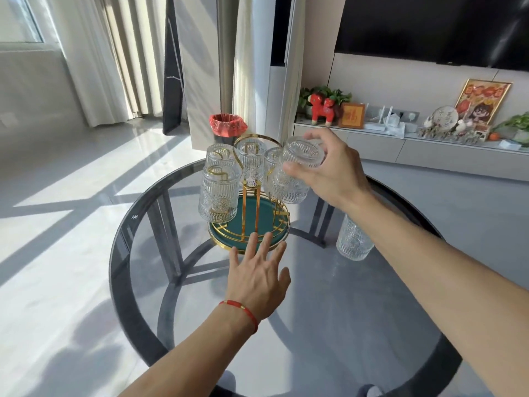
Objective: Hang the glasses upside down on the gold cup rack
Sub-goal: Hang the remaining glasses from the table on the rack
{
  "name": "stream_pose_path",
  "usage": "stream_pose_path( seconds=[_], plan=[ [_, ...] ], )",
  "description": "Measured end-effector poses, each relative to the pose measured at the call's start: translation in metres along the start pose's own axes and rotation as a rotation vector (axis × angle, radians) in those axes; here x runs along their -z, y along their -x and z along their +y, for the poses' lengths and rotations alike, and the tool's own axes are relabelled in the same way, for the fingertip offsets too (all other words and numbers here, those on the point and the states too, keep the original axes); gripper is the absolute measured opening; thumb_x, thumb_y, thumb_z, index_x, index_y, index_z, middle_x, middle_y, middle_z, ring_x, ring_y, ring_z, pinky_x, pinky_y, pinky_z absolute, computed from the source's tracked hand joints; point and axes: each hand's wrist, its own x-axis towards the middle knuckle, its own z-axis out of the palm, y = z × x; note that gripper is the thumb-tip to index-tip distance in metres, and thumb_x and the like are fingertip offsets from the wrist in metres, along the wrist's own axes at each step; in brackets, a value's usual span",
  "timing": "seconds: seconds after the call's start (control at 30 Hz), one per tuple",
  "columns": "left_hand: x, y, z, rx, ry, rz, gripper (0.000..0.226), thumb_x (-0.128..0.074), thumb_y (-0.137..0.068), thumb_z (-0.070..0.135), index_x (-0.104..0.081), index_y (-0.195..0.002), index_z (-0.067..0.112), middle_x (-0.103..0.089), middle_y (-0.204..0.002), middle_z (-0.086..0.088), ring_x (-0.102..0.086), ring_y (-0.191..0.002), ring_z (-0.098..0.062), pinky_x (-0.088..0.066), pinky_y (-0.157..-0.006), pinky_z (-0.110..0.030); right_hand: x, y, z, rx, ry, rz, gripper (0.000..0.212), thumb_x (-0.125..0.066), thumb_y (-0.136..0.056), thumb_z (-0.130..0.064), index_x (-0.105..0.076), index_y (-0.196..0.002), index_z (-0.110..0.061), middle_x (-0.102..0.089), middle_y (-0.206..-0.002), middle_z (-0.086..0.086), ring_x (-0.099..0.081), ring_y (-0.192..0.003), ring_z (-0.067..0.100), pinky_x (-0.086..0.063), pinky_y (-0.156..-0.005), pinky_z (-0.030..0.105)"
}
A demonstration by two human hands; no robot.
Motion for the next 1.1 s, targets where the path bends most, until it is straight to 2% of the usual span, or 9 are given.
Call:
stream_pose_path(
  seconds=[0.17,0.37,0.57,0.7,0.77,0.83,0.9,1.0,1.1],
  plan=[
    [0.001,-0.001,0.001,0.006,-0.001,-0.003,0.058,-0.029,-0.106,0.051,-0.02,-0.161,0.033,-0.015,-0.173,-0.002,-0.005,-0.16,-0.028,-0.016,-0.123,-0.063,-0.022,0.004,0.004,-0.005,0.077,-0.064,0.072,-0.086,-0.074,-0.048,-0.056,-0.133,-0.02,-0.065,-0.136,0.002,-0.058,-0.126,0.024,-0.048,-0.102,0.039],
    [0.002,-0.002,0.006,0.022,-0.027,0.019,0.058,-0.026,-0.107,0.05,-0.023,-0.161,0.029,-0.021,-0.171,-0.001,-0.01,-0.158,-0.029,-0.025,-0.12,-0.059,-0.04,0.006,0.009,-0.013,0.143,-0.11,0.073,-0.086,-0.075,-0.048,-0.051,-0.131,-0.019,-0.062,-0.138,0.004,-0.055,-0.128,0.025,-0.04,-0.095,0.031],
    [0.008,-0.005,0.01,0.034,0.006,0.03,0.056,-0.03,-0.105,0.047,-0.031,-0.156,0.023,-0.032,-0.167,-0.001,-0.017,-0.157,-0.029,-0.034,-0.116,-0.053,-0.043,0.01,0.012,-0.015,0.14,-0.14,0.074,-0.086,-0.078,-0.045,-0.047,-0.135,-0.017,-0.058,-0.143,0.006,-0.052,-0.133,0.029,-0.041,-0.104,0.035],
    [0.014,-0.004,0.012,0.041,-0.015,-0.008,0.058,-0.038,-0.103,0.044,-0.03,-0.157,0.023,-0.029,-0.168,-0.003,-0.015,-0.158,-0.031,-0.036,-0.116,-0.053,-0.035,0.021,0.016,0.017,0.123,-0.215,0.074,-0.077,-0.088,-0.048,-0.04,-0.145,-0.019,-0.05,-0.151,0.008,-0.047,-0.139,0.028,-0.039,-0.108,0.037],
    [0.019,-0.002,0.015,0.043,-0.027,-0.004,0.06,-0.046,-0.099,0.038,-0.03,-0.155,0.023,-0.036,-0.162,-0.004,-0.023,-0.154,-0.032,-0.04,-0.112,-0.05,-0.025,0.032,0.025,0.046,0.087,-0.166,0.064,-0.071,-0.094,-0.043,-0.043,-0.144,-0.017,-0.052,-0.149,0.009,-0.051,-0.135,0.028,-0.04,-0.107,0.037],
    [0.023,-0.001,0.019,0.016,-0.034,0.06,0.056,-0.049,-0.095,0.033,-0.038,-0.149,0.022,-0.051,-0.145,-0.003,-0.04,-0.138,-0.03,-0.046,-0.102,-0.044,-0.013,0.048,0.043,0.082,0.081,-0.045,0.05,-0.068,-0.096,-0.03,-0.05,-0.139,-0.013,-0.059,-0.14,0.009,-0.056,-0.128,0.03,-0.041,-0.105,0.037],
    [0.026,-0.002,0.023,-0.069,0.063,0.148,0.051,-0.054,-0.092,0.027,-0.048,-0.142,0.019,-0.059,-0.129,-0.004,-0.049,-0.122,-0.028,-0.047,-0.097,-0.041,-0.002,0.067,0.069,0.112,0.203,0.1,0.047,-0.066,-0.091,-0.024,-0.056,-0.134,-0.008,-0.063,-0.133,0.012,-0.056,-0.124,0.037,-0.039,-0.109,0.044],
    [0.029,-0.004,0.028,-0.2,0.294,0.195,0.052,-0.062,-0.089,0.018,-0.054,-0.14,0.013,-0.063,-0.126,-0.01,-0.054,-0.115,-0.03,-0.049,-0.097,-0.045,0.007,0.096,0.112,0.042,0.499,0.21,0.07,-0.075,-0.08,-0.024,-0.052,-0.142,-0.003,-0.05,-0.146,0.024,-0.045,-0.134,0.047,-0.03,-0.114,0.061],
    [0.024,-0.004,0.026,-0.275,0.321,0.208,0.052,-0.064,-0.087,0.012,-0.056,-0.138,0.011,-0.064,-0.125,-0.011,-0.058,-0.113,-0.031,-0.051,-0.097,-0.045,0.01,0.111,0.144,-0.257,0.241,0.104,0.11,-0.086,-0.079,-0.028,-0.017,-0.162,-0.004,-0.022,-0.165,0.026,-0.025,-0.152,0.042,-0.023,-0.123,0.054]
  ],
)
